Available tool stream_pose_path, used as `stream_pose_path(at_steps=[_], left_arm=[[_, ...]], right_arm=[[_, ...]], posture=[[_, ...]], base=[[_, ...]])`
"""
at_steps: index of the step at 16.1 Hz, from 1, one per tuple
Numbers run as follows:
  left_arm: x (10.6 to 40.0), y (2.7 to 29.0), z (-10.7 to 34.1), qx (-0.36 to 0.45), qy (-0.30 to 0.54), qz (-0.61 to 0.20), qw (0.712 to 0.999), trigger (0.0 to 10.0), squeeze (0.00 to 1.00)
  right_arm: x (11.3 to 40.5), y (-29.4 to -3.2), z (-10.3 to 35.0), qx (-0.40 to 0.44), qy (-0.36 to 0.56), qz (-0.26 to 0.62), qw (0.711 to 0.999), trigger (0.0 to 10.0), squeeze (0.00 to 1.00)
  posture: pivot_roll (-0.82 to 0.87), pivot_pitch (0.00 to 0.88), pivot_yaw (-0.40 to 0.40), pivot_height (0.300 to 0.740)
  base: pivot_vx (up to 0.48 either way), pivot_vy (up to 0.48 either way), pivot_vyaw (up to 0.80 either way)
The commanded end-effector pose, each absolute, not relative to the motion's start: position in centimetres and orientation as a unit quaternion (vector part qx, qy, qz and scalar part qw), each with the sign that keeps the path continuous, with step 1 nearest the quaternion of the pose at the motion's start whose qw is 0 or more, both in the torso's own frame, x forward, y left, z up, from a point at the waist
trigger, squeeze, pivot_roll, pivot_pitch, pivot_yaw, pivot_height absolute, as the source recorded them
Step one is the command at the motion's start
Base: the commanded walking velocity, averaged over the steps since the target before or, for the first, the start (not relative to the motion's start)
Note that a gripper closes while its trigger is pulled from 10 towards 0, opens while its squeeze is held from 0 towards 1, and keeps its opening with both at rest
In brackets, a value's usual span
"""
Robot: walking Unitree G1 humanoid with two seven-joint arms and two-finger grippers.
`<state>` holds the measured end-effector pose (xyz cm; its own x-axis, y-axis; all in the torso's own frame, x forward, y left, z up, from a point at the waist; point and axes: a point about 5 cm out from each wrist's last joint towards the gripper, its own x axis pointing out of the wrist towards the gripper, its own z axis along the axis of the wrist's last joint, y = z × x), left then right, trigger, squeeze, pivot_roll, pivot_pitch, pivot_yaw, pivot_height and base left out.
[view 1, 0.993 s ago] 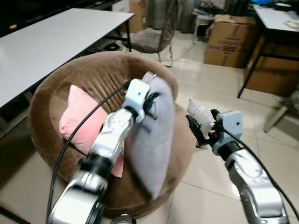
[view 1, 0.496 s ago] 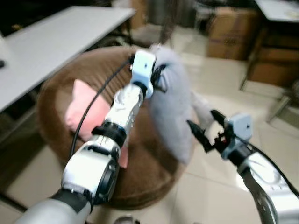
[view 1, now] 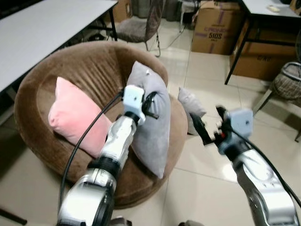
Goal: Move the pillow to the sofa from floor
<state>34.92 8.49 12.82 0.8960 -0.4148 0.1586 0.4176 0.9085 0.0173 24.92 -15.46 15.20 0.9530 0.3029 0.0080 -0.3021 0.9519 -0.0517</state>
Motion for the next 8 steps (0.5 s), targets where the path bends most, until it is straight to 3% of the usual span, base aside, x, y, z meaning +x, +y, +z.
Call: stream_pose_path(at_steps=[1, 2, 4, 8], left_arm=[[35.0, 8.6, 15.6, -0.002, -0.137, -0.209, 0.968, 10.0, 0.00], [33.0, 9.9, 16.0, 0.009, -0.158, -0.172, 0.972, 10.0, 0.00], [31.9, 10.7, 15.7, 0.015, -0.158, -0.149, 0.976, 10.0, 0.00], [29.8, 11.7, 14.8, 0.045, -0.136, -0.132, 0.981, 10.0, 0.00]], right_arm=[[25.1, -15.3, 15.1, -0.019, -0.006, 0.153, 0.988, 10.0, 0.00], [25.5, -14.9, 15.1, -0.021, -0.010, 0.155, 0.988, 10.0, 0.00], [25.8, -14.8, 15.1, -0.029, -0.013, 0.152, 0.988, 10.0, 0.00], [26.4, -14.7, 14.8, -0.026, -0.009, 0.144, 0.989, 10.0, 0.00]], posture=[[-0.02, 0.000, -0.002, 0.740], [0.00, 0.000, -0.016, 0.740], [0.01, 0.000, -0.031, 0.740], [0.03, 0.000, -0.041, 0.740]], base=[[0.000, 0.000, 0.00], [0.000, 0.000, 0.00], [0.000, -0.122, 0.00], [0.000, -0.465, 0.00]])
